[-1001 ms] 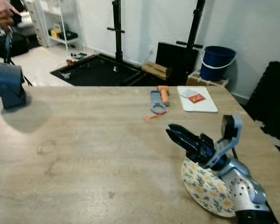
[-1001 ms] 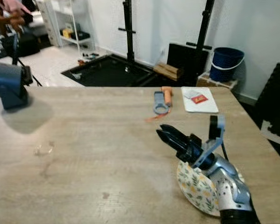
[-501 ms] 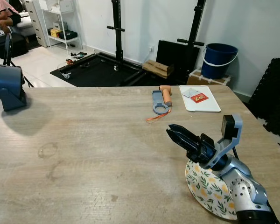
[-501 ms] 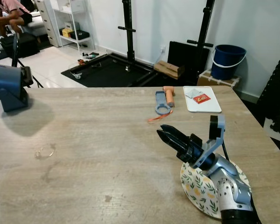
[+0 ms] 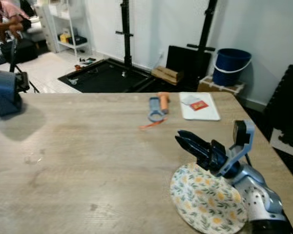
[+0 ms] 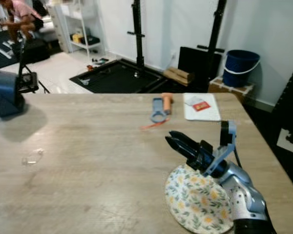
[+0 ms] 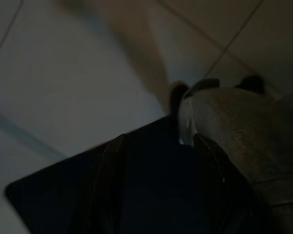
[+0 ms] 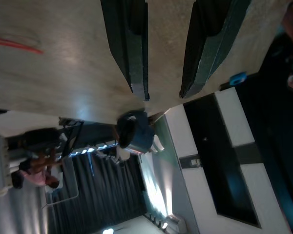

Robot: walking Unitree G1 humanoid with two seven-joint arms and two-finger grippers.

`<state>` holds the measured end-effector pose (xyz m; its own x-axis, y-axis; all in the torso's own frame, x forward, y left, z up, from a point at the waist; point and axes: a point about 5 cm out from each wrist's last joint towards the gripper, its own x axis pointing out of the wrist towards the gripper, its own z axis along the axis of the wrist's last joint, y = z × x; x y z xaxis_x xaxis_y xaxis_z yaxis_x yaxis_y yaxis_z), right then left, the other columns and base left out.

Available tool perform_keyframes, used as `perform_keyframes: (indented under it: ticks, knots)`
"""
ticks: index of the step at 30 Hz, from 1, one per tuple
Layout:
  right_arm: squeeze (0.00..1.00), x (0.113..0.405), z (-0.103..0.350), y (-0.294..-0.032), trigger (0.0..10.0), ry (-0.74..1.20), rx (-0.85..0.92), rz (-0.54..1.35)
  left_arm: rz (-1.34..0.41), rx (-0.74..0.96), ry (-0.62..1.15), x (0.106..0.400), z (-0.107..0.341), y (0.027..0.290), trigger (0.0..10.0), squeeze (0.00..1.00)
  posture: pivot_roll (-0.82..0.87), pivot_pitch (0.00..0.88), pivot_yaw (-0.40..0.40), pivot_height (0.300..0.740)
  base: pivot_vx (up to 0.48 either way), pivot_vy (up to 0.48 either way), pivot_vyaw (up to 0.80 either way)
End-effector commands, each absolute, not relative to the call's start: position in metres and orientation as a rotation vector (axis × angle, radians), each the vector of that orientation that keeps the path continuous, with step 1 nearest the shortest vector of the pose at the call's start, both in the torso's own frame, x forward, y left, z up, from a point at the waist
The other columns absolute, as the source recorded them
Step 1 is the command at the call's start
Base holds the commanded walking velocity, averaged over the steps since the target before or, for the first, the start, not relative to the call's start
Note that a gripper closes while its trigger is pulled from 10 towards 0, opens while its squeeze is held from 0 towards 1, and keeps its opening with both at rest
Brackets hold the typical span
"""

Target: Restocking fridge

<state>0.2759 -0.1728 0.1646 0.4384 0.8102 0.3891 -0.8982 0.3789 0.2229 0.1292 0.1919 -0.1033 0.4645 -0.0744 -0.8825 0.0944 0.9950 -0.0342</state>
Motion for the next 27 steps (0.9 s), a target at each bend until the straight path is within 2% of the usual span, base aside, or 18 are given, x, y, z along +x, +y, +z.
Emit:
perform_keyframes:
  ticks: [1, 10, 14, 18, 21, 27]
  knots:
    - [0.00, 0.275, 0.165, -0.172, 10.0, -0.229, 0.429, 1.110, -0.120, 0.004, 1.119, 0.120, -0.107, 0.186, 10.0, 0.00, -0.03, 0.025, 0.007, 0.740, 0.000, -0.382, 0.00]
    - [0.00, 0.278, 0.161, -0.166, 10.0, -0.199, 0.363, 1.093, -0.110, 0.011, 1.112, 0.121, -0.107, 0.187, 10.0, 0.00, -0.04, 0.024, 0.006, 0.740, 0.000, -0.031, 0.00]
    - [0.00, 0.294, 0.150, -0.157, 10.0, -0.121, 0.274, 0.989, -0.111, 0.012, 1.112, 0.121, -0.107, 0.186, 10.0, 0.00, -0.04, 0.029, 0.006, 0.740, 0.000, 0.000, 0.00]
    - [0.00, 0.299, 0.149, -0.151, 10.0, -0.107, 0.257, 0.977, -0.110, 0.007, 1.112, 0.121, -0.107, 0.185, 10.0, 0.00, -0.04, 0.032, 0.004, 0.740, 0.000, 0.000, 0.00]
    - [0.00, 0.309, 0.142, -0.148, 10.0, -0.035, 0.239, 0.922, -0.110, 0.003, 1.113, 0.119, -0.108, 0.184, 10.0, 0.00, -0.04, 0.037, 0.000, 0.740, 0.000, 0.000, 0.80]
    - [0.00, 0.322, 0.142, -0.149, 10.0, -0.034, 0.214, 0.825, -0.110, 0.001, 1.116, 0.118, -0.108, 0.183, 10.0, 0.00, -0.04, 0.042, -0.002, 0.740, 0.000, 0.000, 0.80]
